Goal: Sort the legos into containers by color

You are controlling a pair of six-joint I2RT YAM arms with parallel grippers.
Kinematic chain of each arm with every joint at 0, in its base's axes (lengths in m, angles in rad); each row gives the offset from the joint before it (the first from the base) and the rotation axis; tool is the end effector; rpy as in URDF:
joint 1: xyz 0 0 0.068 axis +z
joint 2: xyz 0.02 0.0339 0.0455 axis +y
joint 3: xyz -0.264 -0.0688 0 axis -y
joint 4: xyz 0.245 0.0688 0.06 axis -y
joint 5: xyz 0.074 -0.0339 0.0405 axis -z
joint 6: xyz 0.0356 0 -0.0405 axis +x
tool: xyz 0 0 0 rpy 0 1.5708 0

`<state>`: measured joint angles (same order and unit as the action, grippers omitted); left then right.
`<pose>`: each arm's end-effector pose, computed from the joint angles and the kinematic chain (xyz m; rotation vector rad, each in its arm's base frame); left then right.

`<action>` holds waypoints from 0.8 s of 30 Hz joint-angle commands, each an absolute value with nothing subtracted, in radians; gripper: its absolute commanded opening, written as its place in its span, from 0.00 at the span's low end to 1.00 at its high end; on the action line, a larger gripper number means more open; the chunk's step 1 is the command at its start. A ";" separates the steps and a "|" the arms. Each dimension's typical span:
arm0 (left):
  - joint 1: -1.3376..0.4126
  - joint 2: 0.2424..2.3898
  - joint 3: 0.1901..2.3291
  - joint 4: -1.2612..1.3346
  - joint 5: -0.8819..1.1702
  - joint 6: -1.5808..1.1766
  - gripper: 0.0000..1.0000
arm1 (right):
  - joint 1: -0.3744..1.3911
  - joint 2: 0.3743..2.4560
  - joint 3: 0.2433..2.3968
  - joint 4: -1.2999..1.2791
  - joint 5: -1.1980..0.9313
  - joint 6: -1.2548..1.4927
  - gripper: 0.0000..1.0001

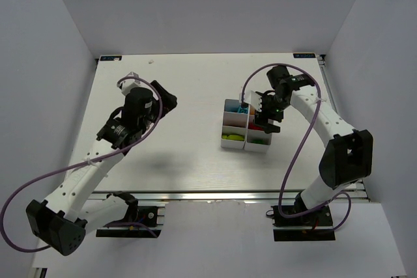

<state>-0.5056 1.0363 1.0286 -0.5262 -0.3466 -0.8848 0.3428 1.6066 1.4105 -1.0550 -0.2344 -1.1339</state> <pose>0.2014 -0.0977 0.3441 -0.6006 2.0189 -0.4842 0.2944 0.1139 0.2853 -1.8930 2.0024 0.1282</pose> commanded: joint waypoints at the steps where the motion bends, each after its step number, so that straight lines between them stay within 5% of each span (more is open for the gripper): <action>1: -0.476 1.035 1.074 -0.549 -0.304 -0.917 0.98 | 0.348 1.571 1.425 -1.063 -0.256 -1.138 0.89; 6: -0.390 1.061 1.051 -0.609 -0.240 -1.012 0.98 | 0.345 1.510 1.466 -1.082 -0.326 -1.115 0.89; 9: -0.245 1.107 1.014 -0.637 -0.126 -1.064 0.76 | 0.330 1.438 1.441 -0.929 -0.403 -0.985 0.89; 10: -0.212 1.127 1.011 -0.650 -0.100 -1.075 0.52 | 0.324 1.419 1.424 -0.867 -0.425 -0.939 0.89; 13: -0.112 1.235 1.020 -0.715 -0.026 -1.077 0.38 | 0.314 1.381 1.390 -0.747 -0.529 -0.822 0.89; 16: -0.060 1.325 1.049 -0.712 -0.006 -1.078 0.50 | 0.314 1.382 1.378 -0.720 -0.615 -0.749 0.78; 17: -0.055 1.372 1.064 -0.713 -0.009 -1.074 0.69 | 0.314 1.382 1.373 -0.707 -0.627 -0.733 0.74; 20: -0.049 1.452 1.121 -0.726 -0.018 -1.045 0.92 | 0.314 1.385 1.351 -0.675 -0.658 -0.675 0.66; 24: -0.048 1.596 1.166 -0.730 -0.029 -1.002 0.94 | 0.314 1.373 1.322 -0.615 -0.675 -0.627 0.68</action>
<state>-0.0517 1.5551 1.1110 -0.7185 -0.0395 -1.0401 0.3153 1.3869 1.3361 -0.6971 -0.6106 -0.7048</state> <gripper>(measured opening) 0.934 0.672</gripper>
